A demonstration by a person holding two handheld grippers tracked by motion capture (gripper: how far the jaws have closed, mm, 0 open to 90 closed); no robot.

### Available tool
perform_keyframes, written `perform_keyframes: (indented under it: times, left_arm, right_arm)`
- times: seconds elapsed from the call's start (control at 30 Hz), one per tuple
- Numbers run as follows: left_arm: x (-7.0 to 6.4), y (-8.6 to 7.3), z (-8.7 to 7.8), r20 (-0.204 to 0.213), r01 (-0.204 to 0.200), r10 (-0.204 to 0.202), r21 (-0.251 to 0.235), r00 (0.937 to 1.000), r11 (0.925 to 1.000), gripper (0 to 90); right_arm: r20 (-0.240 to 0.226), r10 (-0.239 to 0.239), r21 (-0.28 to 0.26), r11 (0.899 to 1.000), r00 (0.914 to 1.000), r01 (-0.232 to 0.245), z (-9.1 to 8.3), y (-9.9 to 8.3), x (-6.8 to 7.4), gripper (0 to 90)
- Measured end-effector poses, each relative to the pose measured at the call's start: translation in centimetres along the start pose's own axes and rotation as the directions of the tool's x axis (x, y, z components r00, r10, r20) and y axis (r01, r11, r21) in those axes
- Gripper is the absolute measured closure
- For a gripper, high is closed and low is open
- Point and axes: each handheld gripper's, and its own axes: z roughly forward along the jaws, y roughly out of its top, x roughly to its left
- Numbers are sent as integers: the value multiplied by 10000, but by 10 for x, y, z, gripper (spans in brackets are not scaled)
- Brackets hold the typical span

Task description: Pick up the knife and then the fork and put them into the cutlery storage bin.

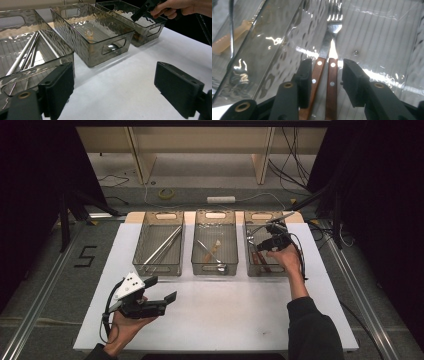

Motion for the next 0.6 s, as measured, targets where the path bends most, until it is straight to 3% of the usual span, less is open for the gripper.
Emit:
perform_keyframes:
  times: [0.6]
  left_arm:
    - [0,0,1,8,44,-44,-11,10000,10000,158]
  right_arm:
    - [-584,-468,-953,9946,9972,411,-20,-9,13,439]
